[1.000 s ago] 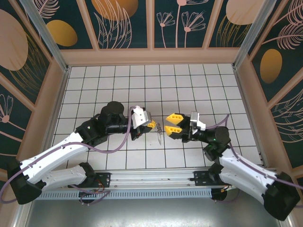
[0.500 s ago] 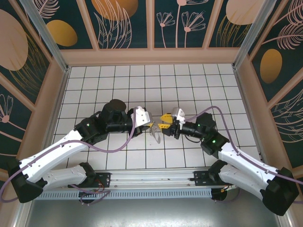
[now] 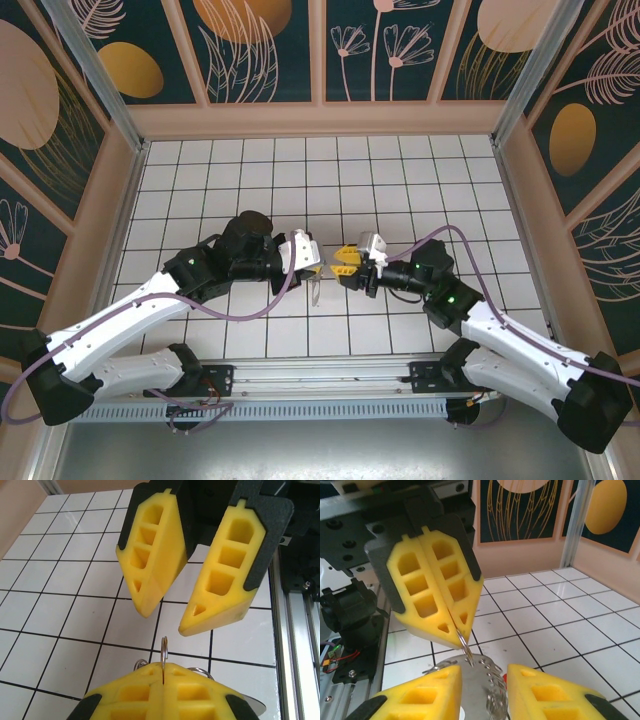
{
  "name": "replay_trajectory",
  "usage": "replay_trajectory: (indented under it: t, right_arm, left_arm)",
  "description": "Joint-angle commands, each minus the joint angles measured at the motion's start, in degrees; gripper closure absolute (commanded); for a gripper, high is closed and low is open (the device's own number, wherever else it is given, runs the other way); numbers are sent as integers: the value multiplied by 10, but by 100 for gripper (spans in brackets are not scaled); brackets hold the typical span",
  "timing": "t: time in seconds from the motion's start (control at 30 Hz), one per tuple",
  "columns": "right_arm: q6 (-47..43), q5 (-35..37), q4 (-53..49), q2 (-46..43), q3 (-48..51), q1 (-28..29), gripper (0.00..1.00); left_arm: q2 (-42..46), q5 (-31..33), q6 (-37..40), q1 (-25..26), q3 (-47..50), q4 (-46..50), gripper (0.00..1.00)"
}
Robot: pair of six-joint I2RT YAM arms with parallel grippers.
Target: Put the keys on the keyring
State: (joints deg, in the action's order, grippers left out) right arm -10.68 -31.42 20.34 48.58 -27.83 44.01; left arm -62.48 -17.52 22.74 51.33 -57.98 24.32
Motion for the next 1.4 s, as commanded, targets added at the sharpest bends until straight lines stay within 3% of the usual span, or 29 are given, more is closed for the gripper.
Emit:
replay_trajectory:
  t: [0.0, 0.3, 0.53, 0.87, 1.17, 1.3, 1.37]
  right_arm:
    - [-13, -14, 15, 2, -21, 7, 72]
    - [-18, -31, 20, 24, -35, 14, 75]
    - [-36, -27, 6, 48, -52, 20, 87]
    - [-46, -30, -25, 48, -57, 20, 77]
    - [-51, -34, -44, 52, -61, 20, 77]
    - [-55, -43, -64, 51, -67, 20, 79]
    - [-56, -43, -63, 46, -63, 20, 88]
  left_arm:
    - [0, -9, 10, -1, -15, -2, 100]
    - [-5, -19, 9, -2, -18, 0, 100]
    - [-8, -22, 8, -1, -20, 3, 100]
    - [-5, -27, 8, -1, -18, -1, 100]
    - [-5, -28, 9, -1, -16, -1, 100]
    - [-6, -33, 9, -1, -13, -9, 100]
    - [-14, -35, 9, -1, -18, -8, 100]
